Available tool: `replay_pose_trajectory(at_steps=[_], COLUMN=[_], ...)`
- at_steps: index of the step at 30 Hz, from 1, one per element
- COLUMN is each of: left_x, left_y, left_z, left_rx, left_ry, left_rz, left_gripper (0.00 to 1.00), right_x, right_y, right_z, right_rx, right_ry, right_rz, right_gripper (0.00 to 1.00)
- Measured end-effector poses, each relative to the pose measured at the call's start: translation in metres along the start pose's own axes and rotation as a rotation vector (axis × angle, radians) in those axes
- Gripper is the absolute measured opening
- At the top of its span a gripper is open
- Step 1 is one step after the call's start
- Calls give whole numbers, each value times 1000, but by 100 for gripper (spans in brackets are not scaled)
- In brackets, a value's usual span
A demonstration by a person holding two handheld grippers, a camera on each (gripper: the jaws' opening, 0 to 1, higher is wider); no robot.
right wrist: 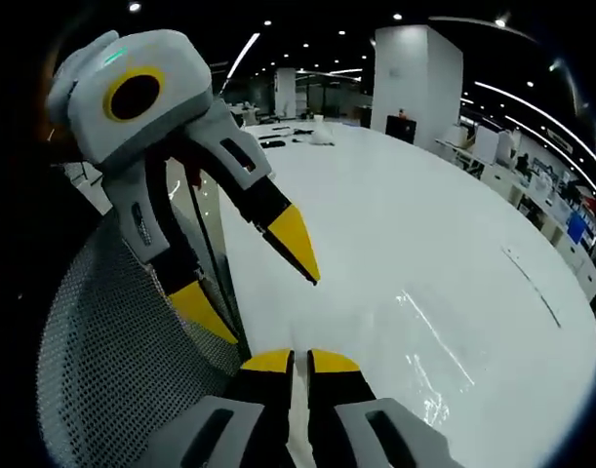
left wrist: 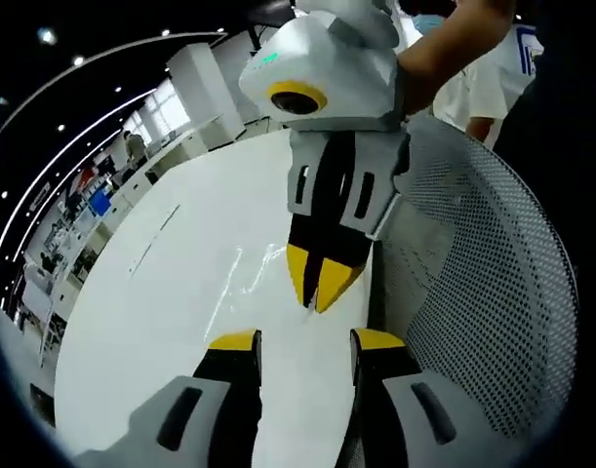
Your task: Open the resealable bag by pulling the two sides of the seal apart until the entire bag opening is separated and visibly accessible.
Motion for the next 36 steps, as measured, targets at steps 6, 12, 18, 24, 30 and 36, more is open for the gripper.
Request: replay_pose_trajectory(at_steps=[6,12,18,24,30,36], left_x=[5,7,6,4,4,2], left_y=[4,6,8,10,11,11], left_z=[-3,-5,-7,-9,-12,-14], left_rx=[0,-8,1,-10,-9,-32], left_ry=[88,148,241,293,358,315], left_rz=[22,39,73,81,84,71], left_gripper=[27,16,8,2,0,0], right_x=[1,2,6,6,5,4], right_y=[-2,-1,-3,-2,-1,-1], right_z=[6,12,15,16,18,22], right_rx=[-11,-23,-21,-14,-28,-41], right_ry=[-55,-116,-158,-168,-225,-259], right_rz=[19,45,52,51,76,86], right_gripper=[1,1,0,0,0,0])
Point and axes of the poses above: the point that each gripper's makers call its tool centre point, and the gripper's own axes: y roughly forward along the fingers, z roughly to its left, x roughly out of its top, the point moved 9 cm from there along -y, roughly backward along the fingers, and after that the axes turned 8 degrees about z, right-handed, at the moved point
